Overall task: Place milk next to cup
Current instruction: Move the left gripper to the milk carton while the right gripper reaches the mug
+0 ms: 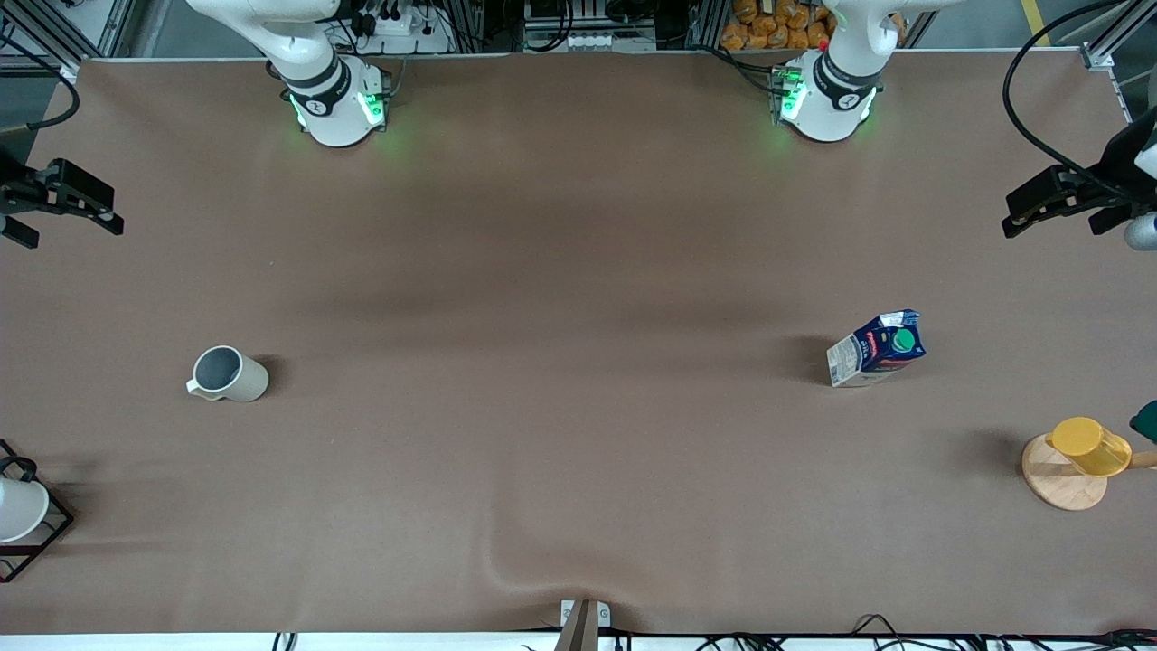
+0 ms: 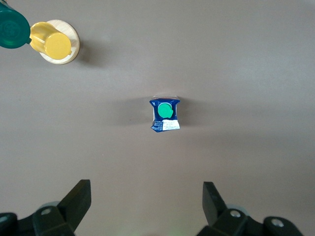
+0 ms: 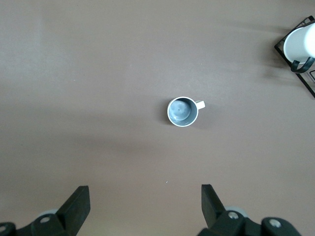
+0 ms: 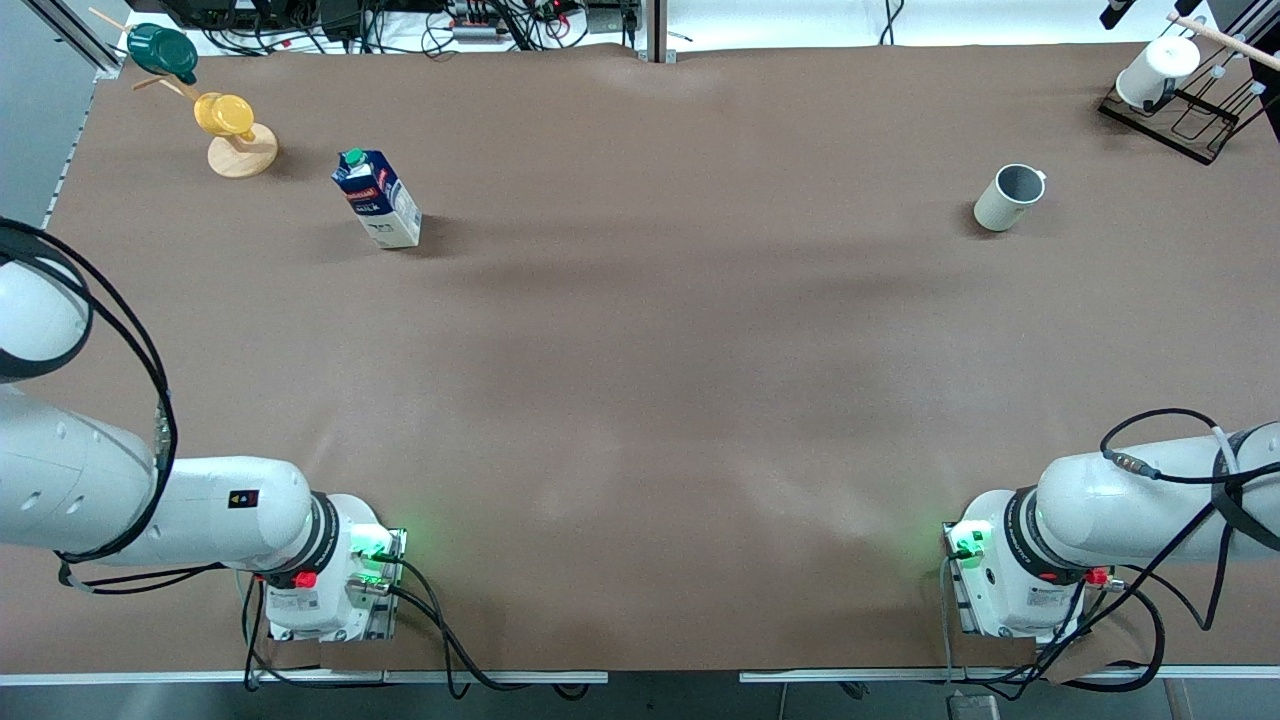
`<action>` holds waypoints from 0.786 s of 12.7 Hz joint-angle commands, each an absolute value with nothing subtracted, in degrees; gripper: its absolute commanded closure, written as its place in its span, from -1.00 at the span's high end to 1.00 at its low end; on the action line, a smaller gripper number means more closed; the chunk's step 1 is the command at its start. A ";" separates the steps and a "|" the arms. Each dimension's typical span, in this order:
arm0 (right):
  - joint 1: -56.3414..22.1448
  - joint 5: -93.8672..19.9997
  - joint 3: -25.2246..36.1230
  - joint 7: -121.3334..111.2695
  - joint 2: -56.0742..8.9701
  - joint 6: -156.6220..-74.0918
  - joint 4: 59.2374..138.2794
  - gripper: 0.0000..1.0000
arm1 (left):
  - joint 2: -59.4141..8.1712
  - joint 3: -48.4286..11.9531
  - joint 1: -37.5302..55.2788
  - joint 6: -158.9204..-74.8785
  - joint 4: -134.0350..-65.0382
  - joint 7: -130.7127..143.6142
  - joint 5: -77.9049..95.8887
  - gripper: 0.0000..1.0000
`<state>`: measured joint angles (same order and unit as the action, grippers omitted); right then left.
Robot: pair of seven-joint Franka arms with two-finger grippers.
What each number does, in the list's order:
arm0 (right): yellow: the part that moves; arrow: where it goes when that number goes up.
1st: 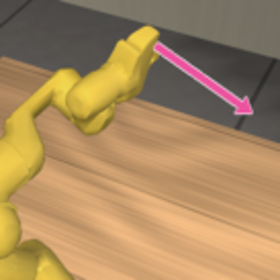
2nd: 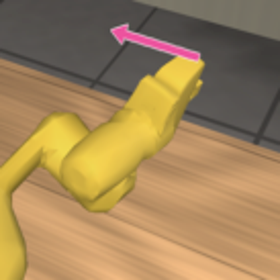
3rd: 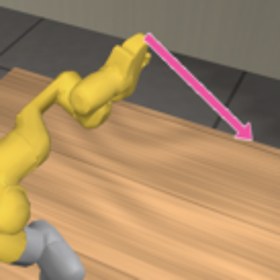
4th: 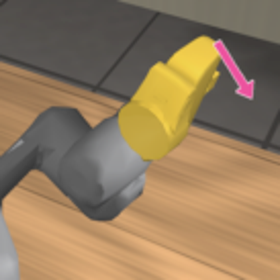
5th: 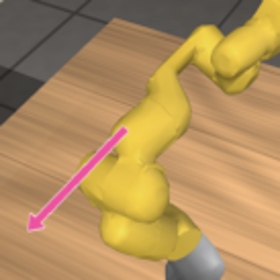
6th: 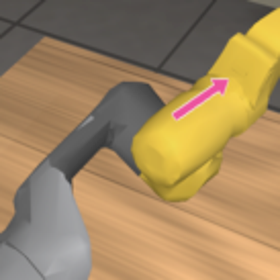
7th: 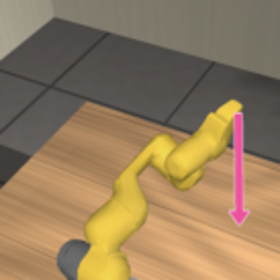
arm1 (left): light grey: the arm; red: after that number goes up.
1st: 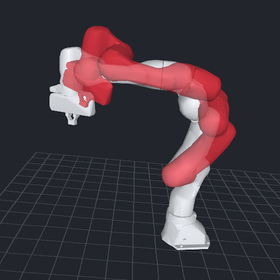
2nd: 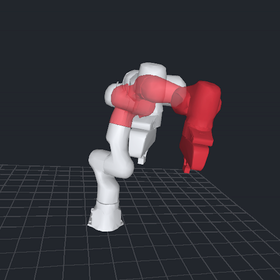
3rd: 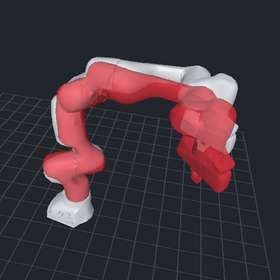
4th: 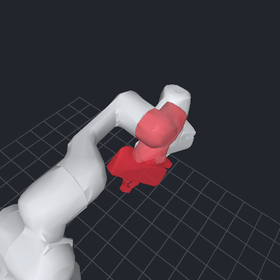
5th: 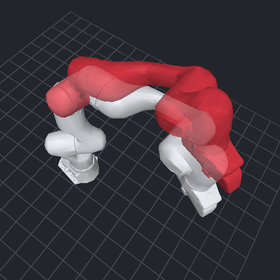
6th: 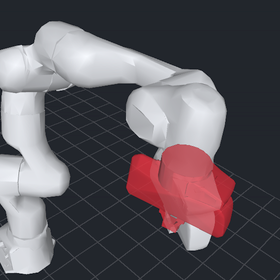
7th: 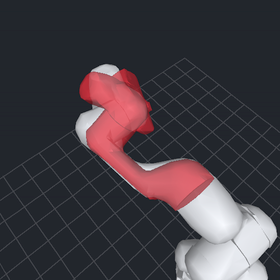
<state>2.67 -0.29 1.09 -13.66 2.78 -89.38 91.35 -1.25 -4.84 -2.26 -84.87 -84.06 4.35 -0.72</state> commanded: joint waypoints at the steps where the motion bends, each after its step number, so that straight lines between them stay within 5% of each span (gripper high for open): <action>1: 2.46 0.70 0.97 -13.01 3.34 -89.56 91.58 1.00 | -1.05 -4.66 -2.37 -84.02 -83.76 2.99 -0.35 1.00; 6: 2.46 0.70 0.97 -13.36 1.16 -88.95 91.67 1.00 | -9.65 -4.83 -1.67 -86.38 -84.19 4.57 0.79 1.00; 10: 3.08 1.23 1.05 -13.36 -5.23 -89.65 90.54 1.00 | -12.66 -4.92 -1.67 -97.18 -93.66 5.62 0.26 1.00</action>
<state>2.66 -0.19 1.33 -13.67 -0.12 -89.27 91.85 -13.68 -4.93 -1.60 -93.11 -88.93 4.83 -0.53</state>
